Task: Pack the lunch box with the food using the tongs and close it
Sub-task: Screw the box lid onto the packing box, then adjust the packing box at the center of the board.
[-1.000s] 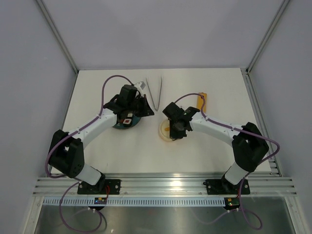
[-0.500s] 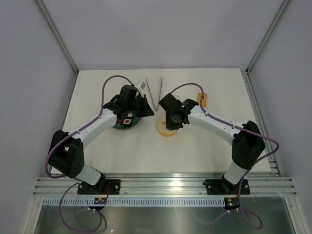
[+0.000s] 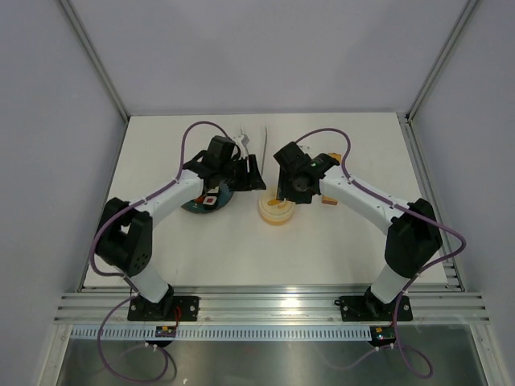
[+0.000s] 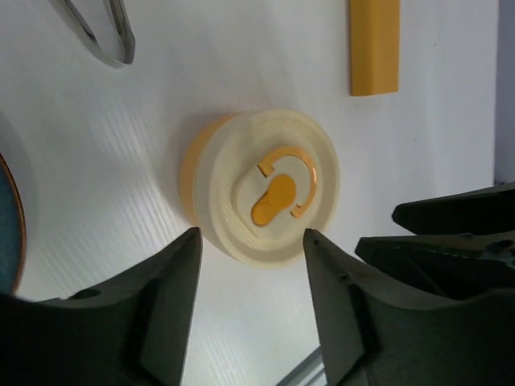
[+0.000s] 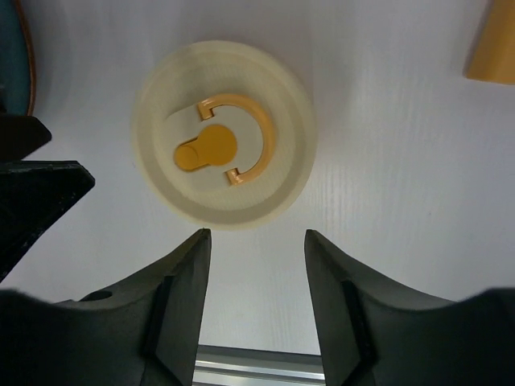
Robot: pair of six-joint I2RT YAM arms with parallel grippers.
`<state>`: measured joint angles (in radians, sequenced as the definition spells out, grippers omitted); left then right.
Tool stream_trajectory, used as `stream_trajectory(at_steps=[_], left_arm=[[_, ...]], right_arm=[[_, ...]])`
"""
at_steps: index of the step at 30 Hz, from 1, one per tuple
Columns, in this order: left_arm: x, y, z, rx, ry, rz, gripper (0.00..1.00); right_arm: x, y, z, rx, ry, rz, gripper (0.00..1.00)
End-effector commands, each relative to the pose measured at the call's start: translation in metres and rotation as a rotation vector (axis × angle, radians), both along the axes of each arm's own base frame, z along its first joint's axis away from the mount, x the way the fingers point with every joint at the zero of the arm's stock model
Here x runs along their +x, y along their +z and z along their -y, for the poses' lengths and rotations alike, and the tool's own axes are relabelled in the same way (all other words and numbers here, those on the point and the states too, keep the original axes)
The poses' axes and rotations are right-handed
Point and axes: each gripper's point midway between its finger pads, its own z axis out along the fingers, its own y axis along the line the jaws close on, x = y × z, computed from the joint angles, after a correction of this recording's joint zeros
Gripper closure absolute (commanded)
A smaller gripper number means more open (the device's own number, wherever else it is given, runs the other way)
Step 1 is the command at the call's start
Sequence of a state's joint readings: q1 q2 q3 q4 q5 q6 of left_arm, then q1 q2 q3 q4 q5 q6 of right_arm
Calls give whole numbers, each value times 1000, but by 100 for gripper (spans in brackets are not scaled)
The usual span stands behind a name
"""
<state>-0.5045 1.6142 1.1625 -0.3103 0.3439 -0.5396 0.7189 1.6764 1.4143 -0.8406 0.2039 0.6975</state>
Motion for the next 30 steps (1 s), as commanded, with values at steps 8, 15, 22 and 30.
stream_trajectory(at_steps=[8, 15, 22, 30], left_arm=[[35, -20, 23, 19, -48, -24, 49], [21, -46, 18, 30, -65, -78, 76], [0, -64, 11, 28, -64, -124, 85], [-32, -64, 3, -7, -63, -149, 91]], right_arm=[[-5, -40, 2, 68, -66, -101, 41], [-5, -57, 1, 90, -104, -132, 53], [-1, -64, 13, 76, -125, -133, 65], [21, -69, 33, 37, -109, -122, 84]])
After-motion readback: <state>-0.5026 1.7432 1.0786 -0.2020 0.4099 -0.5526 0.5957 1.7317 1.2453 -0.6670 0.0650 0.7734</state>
